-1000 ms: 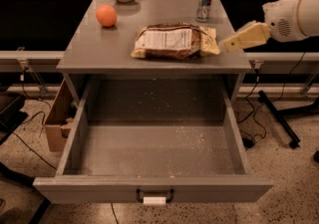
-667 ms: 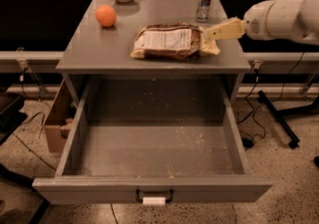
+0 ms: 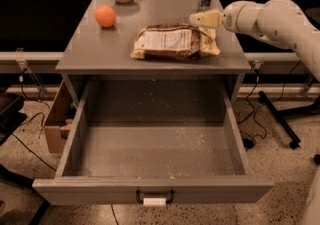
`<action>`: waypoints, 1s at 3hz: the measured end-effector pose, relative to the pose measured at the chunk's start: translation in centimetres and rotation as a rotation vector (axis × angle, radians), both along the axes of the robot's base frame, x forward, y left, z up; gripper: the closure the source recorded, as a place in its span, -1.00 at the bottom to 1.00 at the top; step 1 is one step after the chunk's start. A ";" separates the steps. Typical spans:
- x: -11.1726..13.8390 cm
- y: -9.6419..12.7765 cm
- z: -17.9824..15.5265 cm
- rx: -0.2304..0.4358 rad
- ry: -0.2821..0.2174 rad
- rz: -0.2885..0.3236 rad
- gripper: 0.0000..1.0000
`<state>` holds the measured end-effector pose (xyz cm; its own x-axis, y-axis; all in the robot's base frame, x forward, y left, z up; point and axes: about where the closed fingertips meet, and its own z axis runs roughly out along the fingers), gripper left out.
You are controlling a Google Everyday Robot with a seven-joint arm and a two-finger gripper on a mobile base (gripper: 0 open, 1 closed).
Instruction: Place redbull can into top drawer
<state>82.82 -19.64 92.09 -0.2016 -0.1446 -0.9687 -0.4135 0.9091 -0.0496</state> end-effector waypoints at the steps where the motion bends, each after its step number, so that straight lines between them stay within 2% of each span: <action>1: 3.5 0.4 0.0 0.017 -0.039 -0.009 -1.00; 3: 9.8 1.0 -0.3 0.029 -0.085 -0.043 -1.00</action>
Offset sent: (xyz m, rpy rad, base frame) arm 0.1024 0.0060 0.0004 0.0244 -0.0935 -0.0428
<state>92.60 -18.69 91.82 -0.1234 -0.1093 -0.9863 -0.3697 0.9274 -0.0565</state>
